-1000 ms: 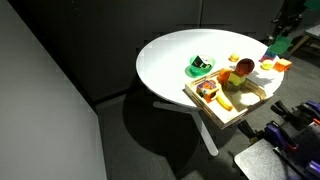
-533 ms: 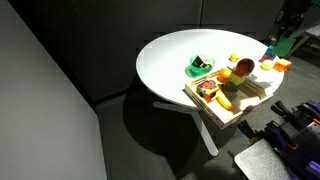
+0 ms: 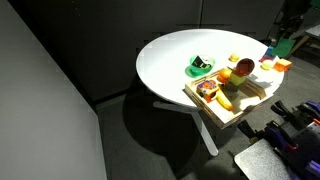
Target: Put the green block in the box
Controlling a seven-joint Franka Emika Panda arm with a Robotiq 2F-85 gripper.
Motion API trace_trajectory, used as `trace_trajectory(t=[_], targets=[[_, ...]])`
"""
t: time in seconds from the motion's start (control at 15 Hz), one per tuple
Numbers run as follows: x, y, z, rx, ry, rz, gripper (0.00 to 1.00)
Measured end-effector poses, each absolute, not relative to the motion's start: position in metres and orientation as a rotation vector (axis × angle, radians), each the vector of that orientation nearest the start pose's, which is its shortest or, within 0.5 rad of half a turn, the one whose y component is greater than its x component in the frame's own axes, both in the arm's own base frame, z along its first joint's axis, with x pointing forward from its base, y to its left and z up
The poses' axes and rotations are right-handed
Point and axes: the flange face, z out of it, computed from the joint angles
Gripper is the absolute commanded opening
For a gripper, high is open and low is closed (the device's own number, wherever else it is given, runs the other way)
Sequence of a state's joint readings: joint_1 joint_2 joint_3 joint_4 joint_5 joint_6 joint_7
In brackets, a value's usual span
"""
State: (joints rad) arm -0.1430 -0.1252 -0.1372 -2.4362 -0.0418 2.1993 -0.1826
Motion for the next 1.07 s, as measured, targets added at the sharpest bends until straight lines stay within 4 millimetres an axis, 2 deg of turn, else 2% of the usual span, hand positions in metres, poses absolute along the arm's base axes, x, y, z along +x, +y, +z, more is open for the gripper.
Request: trace_trajectory(t=[0.2,0.27,0.67,1.07], targets=[[0.439,-0.128,0.342,-3.124,0.108,0.177,0.58],[0.439,-0.128,0.342,-3.124,0.108,0.177,0.33],[0.441,-0.122,0.337,-3.125,0.088,0.189,0.33],[0.45,-0.095,0.333,-3.14,-0.007,0.175,0.33]])
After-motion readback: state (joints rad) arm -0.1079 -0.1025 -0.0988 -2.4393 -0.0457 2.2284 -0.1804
